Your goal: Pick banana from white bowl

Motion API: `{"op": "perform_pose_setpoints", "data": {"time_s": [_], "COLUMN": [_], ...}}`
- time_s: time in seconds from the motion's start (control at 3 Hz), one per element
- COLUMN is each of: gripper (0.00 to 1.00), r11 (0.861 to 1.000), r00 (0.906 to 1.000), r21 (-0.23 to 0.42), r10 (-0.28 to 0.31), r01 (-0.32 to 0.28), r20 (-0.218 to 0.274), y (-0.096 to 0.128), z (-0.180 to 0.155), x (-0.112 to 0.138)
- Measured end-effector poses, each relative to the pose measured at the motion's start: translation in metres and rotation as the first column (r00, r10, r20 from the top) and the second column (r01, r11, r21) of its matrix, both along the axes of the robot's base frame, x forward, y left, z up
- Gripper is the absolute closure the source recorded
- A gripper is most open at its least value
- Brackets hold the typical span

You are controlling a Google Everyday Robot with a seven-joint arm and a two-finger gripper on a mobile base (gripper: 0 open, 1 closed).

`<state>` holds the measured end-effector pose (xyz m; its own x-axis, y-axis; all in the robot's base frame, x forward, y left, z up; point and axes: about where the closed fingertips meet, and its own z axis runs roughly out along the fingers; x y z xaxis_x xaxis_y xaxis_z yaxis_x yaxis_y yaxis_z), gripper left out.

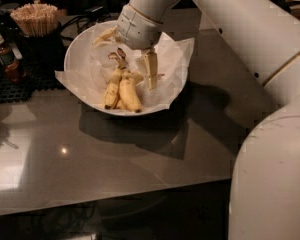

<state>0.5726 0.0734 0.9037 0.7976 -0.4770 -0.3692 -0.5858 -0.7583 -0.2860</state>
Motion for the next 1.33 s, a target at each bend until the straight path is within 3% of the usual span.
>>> {"op": "perform_pose_setpoints", "data": {"time_s": [0.67, 1.33], "gripper": [0.0, 0.0], "r11": [0.999, 1.0], "r00": [0.9974, 0.9963], "r21": [0.038, 0.026], "r10": [0.008, 0.007], "r01": [-0.005, -0.005], "r20": [-0.071, -0.086], "y": [0.002, 0.002], "z": [-0.025, -0.03], "x": [-0.016, -0.018]}}
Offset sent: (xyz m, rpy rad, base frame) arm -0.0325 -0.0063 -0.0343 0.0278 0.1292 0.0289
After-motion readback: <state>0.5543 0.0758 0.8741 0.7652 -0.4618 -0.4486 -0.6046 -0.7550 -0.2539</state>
